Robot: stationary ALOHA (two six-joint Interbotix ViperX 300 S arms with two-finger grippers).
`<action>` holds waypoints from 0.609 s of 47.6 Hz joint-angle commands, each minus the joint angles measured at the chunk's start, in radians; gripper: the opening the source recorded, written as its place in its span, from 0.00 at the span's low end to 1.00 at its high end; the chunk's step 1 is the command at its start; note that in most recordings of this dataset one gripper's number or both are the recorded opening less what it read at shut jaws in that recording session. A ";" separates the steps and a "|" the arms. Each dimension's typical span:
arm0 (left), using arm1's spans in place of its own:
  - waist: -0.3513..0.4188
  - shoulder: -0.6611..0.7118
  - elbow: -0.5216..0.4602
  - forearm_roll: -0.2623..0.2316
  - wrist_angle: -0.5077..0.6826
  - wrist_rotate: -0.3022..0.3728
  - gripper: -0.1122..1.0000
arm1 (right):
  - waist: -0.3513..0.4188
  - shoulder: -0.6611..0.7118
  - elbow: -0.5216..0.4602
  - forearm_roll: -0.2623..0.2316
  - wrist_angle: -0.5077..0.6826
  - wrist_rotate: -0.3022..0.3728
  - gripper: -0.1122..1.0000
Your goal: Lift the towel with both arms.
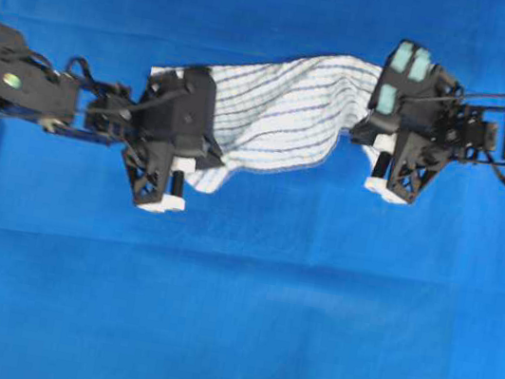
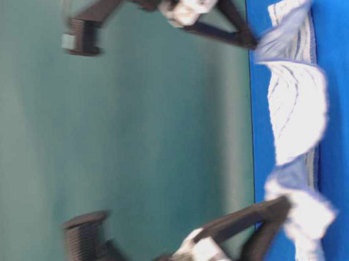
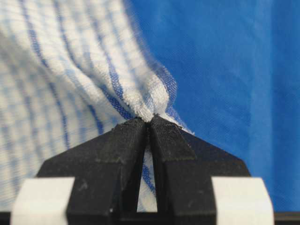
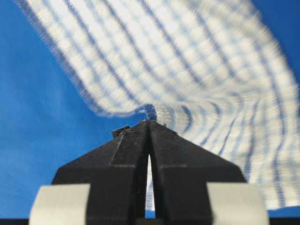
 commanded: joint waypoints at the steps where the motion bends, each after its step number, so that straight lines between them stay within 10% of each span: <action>1: 0.012 -0.097 -0.008 -0.002 0.052 0.003 0.12 | 0.003 -0.078 -0.038 -0.002 0.040 -0.008 0.09; 29: 0.115 -0.569 -0.114 -0.002 0.371 0.008 0.12 | 0.003 -0.272 -0.345 -0.031 0.368 -0.135 0.09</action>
